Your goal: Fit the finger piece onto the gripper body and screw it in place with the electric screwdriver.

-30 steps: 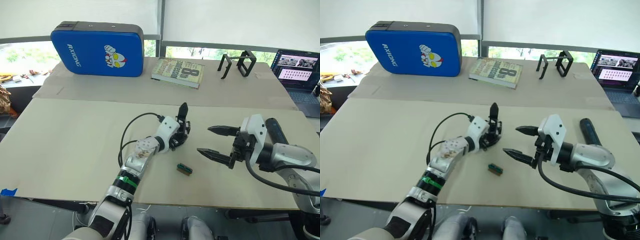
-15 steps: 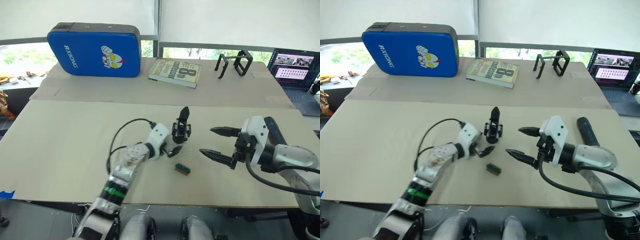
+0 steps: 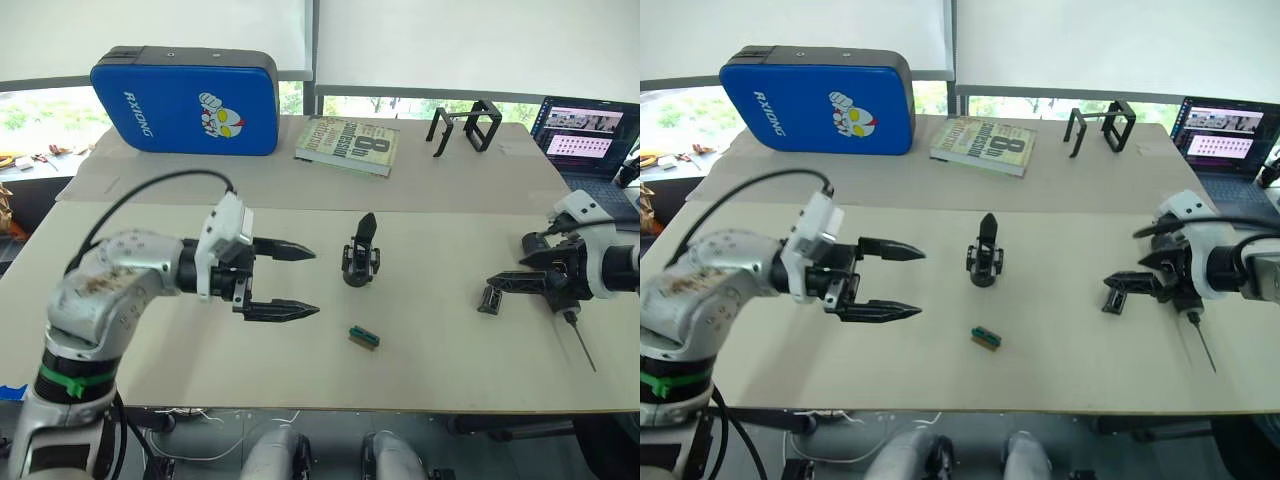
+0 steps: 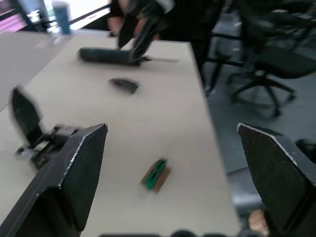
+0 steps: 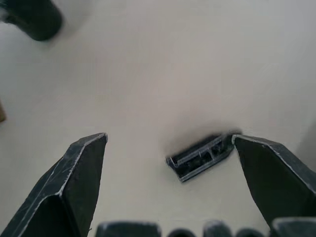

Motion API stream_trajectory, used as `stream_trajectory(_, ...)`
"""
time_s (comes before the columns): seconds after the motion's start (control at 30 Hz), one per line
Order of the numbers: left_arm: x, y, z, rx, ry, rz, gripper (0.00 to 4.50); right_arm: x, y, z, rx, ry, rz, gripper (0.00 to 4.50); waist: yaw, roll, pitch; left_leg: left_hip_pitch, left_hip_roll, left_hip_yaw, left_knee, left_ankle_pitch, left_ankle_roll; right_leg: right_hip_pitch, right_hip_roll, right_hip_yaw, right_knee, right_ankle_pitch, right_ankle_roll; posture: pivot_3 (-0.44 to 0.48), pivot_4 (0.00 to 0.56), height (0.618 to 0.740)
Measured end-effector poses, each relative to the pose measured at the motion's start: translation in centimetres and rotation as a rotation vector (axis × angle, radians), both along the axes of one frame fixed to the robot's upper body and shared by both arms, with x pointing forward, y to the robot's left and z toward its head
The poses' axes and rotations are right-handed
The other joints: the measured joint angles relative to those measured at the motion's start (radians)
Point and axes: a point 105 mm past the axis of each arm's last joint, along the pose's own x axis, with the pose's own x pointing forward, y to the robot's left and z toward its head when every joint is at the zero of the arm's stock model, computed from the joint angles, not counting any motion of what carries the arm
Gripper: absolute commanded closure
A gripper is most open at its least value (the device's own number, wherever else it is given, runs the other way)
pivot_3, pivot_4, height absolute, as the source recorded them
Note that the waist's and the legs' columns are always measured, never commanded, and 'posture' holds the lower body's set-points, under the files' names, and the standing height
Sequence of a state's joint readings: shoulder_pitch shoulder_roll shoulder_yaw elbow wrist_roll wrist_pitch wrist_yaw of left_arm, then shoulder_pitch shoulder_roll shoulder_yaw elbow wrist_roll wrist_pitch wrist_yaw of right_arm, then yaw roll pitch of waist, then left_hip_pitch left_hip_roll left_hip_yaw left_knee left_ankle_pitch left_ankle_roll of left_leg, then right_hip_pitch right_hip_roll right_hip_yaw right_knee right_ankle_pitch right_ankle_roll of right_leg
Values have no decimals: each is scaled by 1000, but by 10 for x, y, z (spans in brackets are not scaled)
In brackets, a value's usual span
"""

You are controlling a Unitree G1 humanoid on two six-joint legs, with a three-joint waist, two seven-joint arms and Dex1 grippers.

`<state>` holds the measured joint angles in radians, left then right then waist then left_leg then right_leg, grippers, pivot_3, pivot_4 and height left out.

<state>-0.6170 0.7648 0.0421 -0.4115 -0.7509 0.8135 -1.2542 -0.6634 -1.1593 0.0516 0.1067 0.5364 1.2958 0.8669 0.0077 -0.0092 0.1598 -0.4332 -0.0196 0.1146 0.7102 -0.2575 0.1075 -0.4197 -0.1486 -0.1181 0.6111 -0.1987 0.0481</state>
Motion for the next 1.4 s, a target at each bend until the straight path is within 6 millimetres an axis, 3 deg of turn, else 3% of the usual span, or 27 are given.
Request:
stream_trajectory(0.1,-6,-7,12,-16,-6,-57,19,13,-7,-15,24,129,-171,0,-7,0,0,0,0,1,-1,0,0,-1,1,0,0,0,0,0,150,740)
stream_trajectory(0.27,-8,-11,18,-36,-2,-75,19,20,-2,-23,76,260,-317,0,-5,1,0,-1,-1,1,-2,1,-1,0,1,-1,0,-1,1,0,150,740)
stream_trajectory(0.63,-7,-16,22,-60,-9,-55,19,21,5,-52,50,389,-367,0,-13,1,0,0,-2,1,-2,1,-1,0,2,-1,0,-1,2,0,150,740)
stream_trajectory(0.9,-6,-18,25,-59,-24,-54,0,31,0,-57,1,357,-388,2549,-21,1,0,1,-2,1,-2,1,-2,3,2,-2,0,-1,2,0,150,740)
stream_trajectory(0.97,-3,-18,24,-59,-26,-31,0,34,-8,-57,-41,300,-312,3244,-21,1,0,3,-3,1,-2,1,-2,4,3,-1,-1,-2,2,0,150,740)
stream_trajectory(1.0,0,-17,24,-58,-29,-5,0,37,-11,-56,-62,267,-259,3385,-22,1,0,3,-3,1,-2,1,-2,4,2,-1,-1,-2,3,0,150,740)
stream_trajectory(1.1,18,-16,19,-105,3,102,0,51,-11,-41,-147,104,17,3383,-22,5,1,3,-5,1,-2,1,-1,2,2,2,0,-2,4,0,150,740)
stream_trajectory(1.13,26,-17,16,-126,20,153,0,57,-3,-28,-165,28,141,3383,-24,5,1,3,-5,2,-3,1,-1,1,2,3,0,-2,4,0,150,740)
stream_trajectory(1.23,36,-23,16,-187,43,230,0,67,13,-1,-171,-108,287,3383,-24,5,1,4,-4,2,-7,2,-2,1,2,3,0,-2,3,0,150,740)
stream_trajectory(1.33,53,-41,12,-290,154,345,0,72,54,40,-203,-366,471,3383,-19,5,1,3,-2,0,-8,2,-3,2,2,2,1,-2,3,0,150,740)
stream_trajectory(1.4,64,-49,12,-340,226,413,0,67,78,50,-220,-490,560,3383,-12,5,1,4,-2,-1,-7,2,-3,4,2,-1,1,-2,3,0,150,740)
